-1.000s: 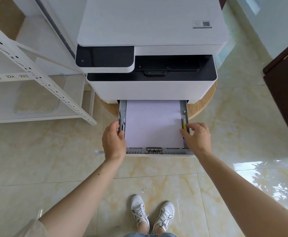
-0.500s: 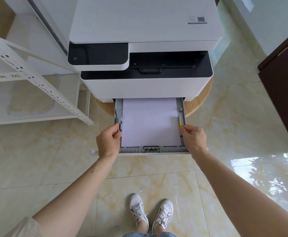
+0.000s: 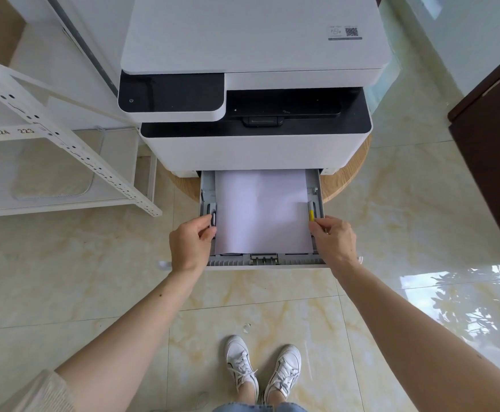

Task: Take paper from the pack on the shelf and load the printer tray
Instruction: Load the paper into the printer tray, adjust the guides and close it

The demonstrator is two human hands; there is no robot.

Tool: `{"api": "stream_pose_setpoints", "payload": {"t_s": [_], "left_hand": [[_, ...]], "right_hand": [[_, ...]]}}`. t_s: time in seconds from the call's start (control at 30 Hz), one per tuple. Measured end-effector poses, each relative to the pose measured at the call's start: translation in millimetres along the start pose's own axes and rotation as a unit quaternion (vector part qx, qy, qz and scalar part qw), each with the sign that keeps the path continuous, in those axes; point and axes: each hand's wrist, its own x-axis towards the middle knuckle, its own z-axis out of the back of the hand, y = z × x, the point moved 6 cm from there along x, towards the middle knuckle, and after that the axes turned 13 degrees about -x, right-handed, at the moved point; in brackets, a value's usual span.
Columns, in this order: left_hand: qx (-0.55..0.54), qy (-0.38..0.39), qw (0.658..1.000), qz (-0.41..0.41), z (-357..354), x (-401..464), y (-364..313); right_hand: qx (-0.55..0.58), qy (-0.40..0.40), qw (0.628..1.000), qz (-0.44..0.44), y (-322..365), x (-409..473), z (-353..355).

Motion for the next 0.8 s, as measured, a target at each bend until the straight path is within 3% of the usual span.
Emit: {"api": "stream_pose_setpoints", "payload": {"t_s": [0.3,0.8], "left_hand": [[0.042,0.021,0.999,-0.014,2,8,7],[0.166,-0.060,0.984,-0.023,-6,6,-5]], "right_hand": [[-0.002,-0.021,1.000,-0.023,2,-2,3],[-0.049,-0.058,0.996,-0.037,4,-2,-1]]}}
